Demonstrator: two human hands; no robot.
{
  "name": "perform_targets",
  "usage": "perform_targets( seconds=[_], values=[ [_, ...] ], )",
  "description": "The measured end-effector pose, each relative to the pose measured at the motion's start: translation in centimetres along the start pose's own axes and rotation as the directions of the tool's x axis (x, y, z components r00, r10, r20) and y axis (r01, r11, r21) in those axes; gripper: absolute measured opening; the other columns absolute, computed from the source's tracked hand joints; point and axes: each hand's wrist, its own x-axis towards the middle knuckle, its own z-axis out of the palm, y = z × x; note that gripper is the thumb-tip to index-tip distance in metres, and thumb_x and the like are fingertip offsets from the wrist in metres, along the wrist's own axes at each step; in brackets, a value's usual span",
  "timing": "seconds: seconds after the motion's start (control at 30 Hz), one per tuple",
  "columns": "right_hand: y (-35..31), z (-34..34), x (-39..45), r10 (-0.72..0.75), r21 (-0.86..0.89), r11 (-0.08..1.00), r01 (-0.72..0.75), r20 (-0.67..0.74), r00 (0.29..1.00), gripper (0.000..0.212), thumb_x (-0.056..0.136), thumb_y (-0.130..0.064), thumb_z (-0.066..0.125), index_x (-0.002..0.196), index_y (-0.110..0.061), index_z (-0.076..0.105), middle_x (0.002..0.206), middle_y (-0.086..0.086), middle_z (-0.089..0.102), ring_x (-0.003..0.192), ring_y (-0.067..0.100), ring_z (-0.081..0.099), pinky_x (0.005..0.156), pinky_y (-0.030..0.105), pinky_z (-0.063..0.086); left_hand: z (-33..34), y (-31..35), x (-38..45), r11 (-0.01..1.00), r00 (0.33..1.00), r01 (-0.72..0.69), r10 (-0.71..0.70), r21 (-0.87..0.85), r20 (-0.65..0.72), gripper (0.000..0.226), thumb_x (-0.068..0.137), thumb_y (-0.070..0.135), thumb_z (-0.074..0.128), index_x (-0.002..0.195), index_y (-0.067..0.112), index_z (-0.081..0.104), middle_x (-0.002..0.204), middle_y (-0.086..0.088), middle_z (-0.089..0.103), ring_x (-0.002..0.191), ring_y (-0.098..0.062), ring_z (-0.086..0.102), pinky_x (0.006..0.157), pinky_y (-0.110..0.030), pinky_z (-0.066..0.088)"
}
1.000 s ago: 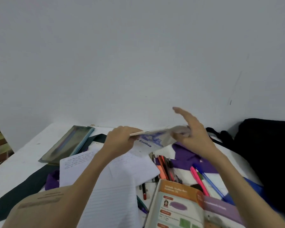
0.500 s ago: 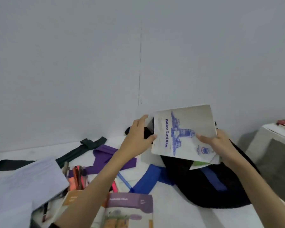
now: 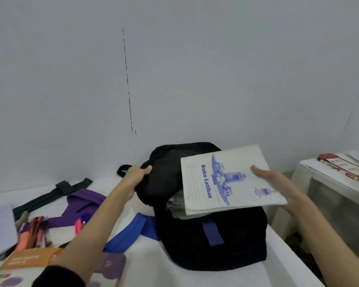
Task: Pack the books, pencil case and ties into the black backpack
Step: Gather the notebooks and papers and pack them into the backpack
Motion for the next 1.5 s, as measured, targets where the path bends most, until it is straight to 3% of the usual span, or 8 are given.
perform_targets(
  seconds=[0.23, 0.43, 0.63, 0.87, 1.1, 1.23, 1.33, 1.5],
  values=[
    [-0.1, -0.2, 2.6, 0.16, -0.012, 0.987, -0.159, 0.117, 0.98, 0.025, 0.086, -0.012, 0.057, 0.103, 0.006, 0.058, 0.084, 0.02, 0.072, 0.06, 0.027, 0.07, 0.047, 0.032, 0.057, 1.5, 7.7, 1.1, 0.931, 0.959, -0.258, 0.279, 0.258, -0.048, 0.016, 0.097, 0.015, 0.05, 0.105, 0.01, 0.062, 0.108, -0.009, 0.064, 0.096, -0.024, 0.059, 0.087, -0.034, 0.048],
    [0.5, -0.2, 4.8, 0.206, 0.144, 0.964, -0.224, 0.13, 0.97, 0.033, 0.08, -0.007, 0.059, 0.107, 0.011, 0.056, 0.09, 0.025, 0.07, 0.067, 0.031, 0.071, 0.064, 0.043, 0.057, 3.5, 13.4, 0.7, 0.44, 0.761, -0.448, 0.645, 0.778, 0.073, 0.022, 0.097, 0.021, 0.044, 0.094, 0.003, 0.056, 0.093, -0.011, 0.061, 0.087, -0.029, 0.055, 0.074, -0.036, 0.043],
    [1.1, 2.0, 7.8, 0.14, 0.291, 0.95, -0.109, -0.09, 0.986, 0.013, 0.096, -0.001, 0.043, 0.101, 0.008, 0.051, 0.072, 0.021, 0.066, 0.054, 0.029, 0.065, 0.036, 0.029, 0.051, 7.5, 16.0, -0.9, 0.265, 0.643, -0.53, 0.744, 0.806, 0.179, 0.018, 0.097, 0.017, 0.041, 0.084, 0.006, 0.045, 0.083, -0.01, 0.054, 0.072, -0.026, 0.049, 0.059, -0.031, 0.032],
    [4.1, 10.5, 11.2, 0.132, 0.431, 0.899, 0.073, -0.427, 0.894, 0.008, 0.092, -0.004, 0.045, 0.09, -0.004, 0.053, 0.099, 0.013, 0.054, 0.077, 0.026, 0.055, 0.068, 0.035, 0.047, 9.3, 16.1, -1.9, 0.225, 0.566, -0.62, 0.792, 0.752, 0.23, 0.016, 0.096, 0.018, 0.041, 0.087, 0.007, 0.048, 0.08, -0.01, 0.056, 0.068, -0.026, 0.05, 0.056, -0.031, 0.033],
    [3.6, 12.0, 9.0, 0.282, -0.205, 0.949, -0.24, 0.213, 0.935, 0.059, 0.093, -0.057, 0.04, 0.086, -0.004, 0.064, 0.059, 0.009, 0.064, 0.039, 0.015, 0.055, 0.037, 0.019, 0.039, 9.3, 15.5, -2.3, 0.21, 0.547, -0.634, 0.802, 0.744, 0.24, 0.017, 0.097, 0.019, 0.041, 0.095, 0.007, 0.053, 0.079, -0.01, 0.057, 0.068, -0.027, 0.051, 0.059, -0.031, 0.036],
    [4.3, 10.9, 8.7, -0.139, -0.694, 0.706, 0.14, 0.059, 0.989, 0.043, 0.086, -0.039, 0.066, 0.054, -0.013, 0.055, 0.039, -0.004, 0.046, 0.037, 0.008, 0.04, 0.044, 0.021, 0.031, 9.2, 15.3, -2.0, 0.233, 0.556, -0.639, 0.799, 0.733, 0.23, 0.017, 0.097, 0.018, 0.041, 0.094, 0.007, 0.053, 0.077, -0.009, 0.057, 0.068, -0.026, 0.052, 0.059, -0.032, 0.036],
    [5.9, 10.0, 9.5, -0.673, -0.934, 0.096, 0.345, 0.195, 0.714, 0.02, 0.078, -0.039, 0.073, 0.074, -0.02, 0.065, 0.074, -0.003, 0.06, 0.077, 0.017, 0.057, 0.067, 0.029, 0.04, 9.1, 15.5, -1.8, 0.243, 0.557, -0.643, 0.799, 0.726, 0.226, 0.017, 0.096, 0.018, 0.041, 0.095, 0.007, 0.054, 0.077, -0.009, 0.058, 0.069, -0.027, 0.053, 0.06, -0.032, 0.038],
    [5.7, 8.5, 11.2, -0.263, -0.929, 0.036, 0.369, 0.347, 0.9, 0.068, 0.077, -0.076, 0.031, 0.128, -0.039, 0.056, 0.139, -0.015, 0.046, 0.131, 0.014, 0.032, 0.108, 0.037, 0.018, 9.5, 16.0, -1.8, 0.199, 0.515, -0.656, 0.823, 0.728, 0.239, 0.019, 0.097, 0.017, 0.041, 0.095, 0.004, 0.055, 0.076, -0.01, 0.058, 0.067, -0.028, 0.053, 0.059, -0.034, 0.039]
  ],
)
